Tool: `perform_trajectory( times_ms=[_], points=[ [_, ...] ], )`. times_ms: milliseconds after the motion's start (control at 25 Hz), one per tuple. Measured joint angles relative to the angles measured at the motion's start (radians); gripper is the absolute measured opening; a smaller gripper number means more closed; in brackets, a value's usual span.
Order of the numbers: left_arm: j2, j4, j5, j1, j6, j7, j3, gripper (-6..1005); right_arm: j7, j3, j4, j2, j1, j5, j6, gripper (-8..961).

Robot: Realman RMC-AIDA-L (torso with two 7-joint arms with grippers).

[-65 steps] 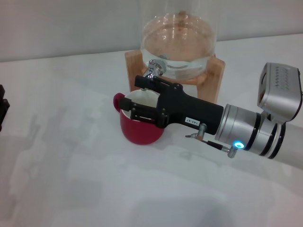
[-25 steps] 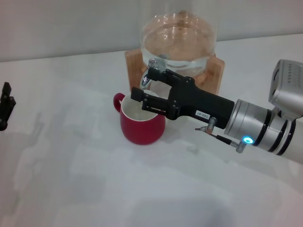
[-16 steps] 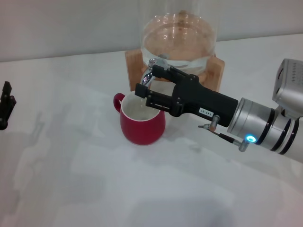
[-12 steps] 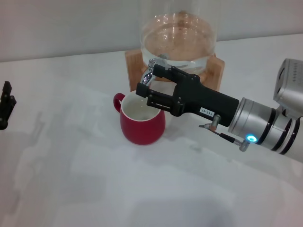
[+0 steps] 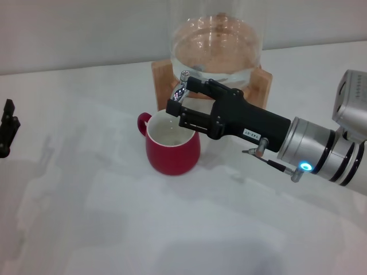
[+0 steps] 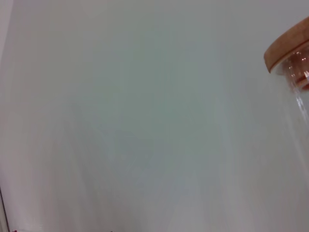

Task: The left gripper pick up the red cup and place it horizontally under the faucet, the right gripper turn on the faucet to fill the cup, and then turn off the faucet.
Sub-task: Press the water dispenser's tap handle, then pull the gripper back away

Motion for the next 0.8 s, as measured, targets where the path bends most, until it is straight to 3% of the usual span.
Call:
perform_trajectory(
  times_ms=[800],
  points=[
    [0.000, -0.001, 0.000, 0.000, 0.000, 0.000, 0.002, 822, 0.002, 0.021, -0.029, 0.006, -0.055, -0.047, -0.070, 840]
  ],
)
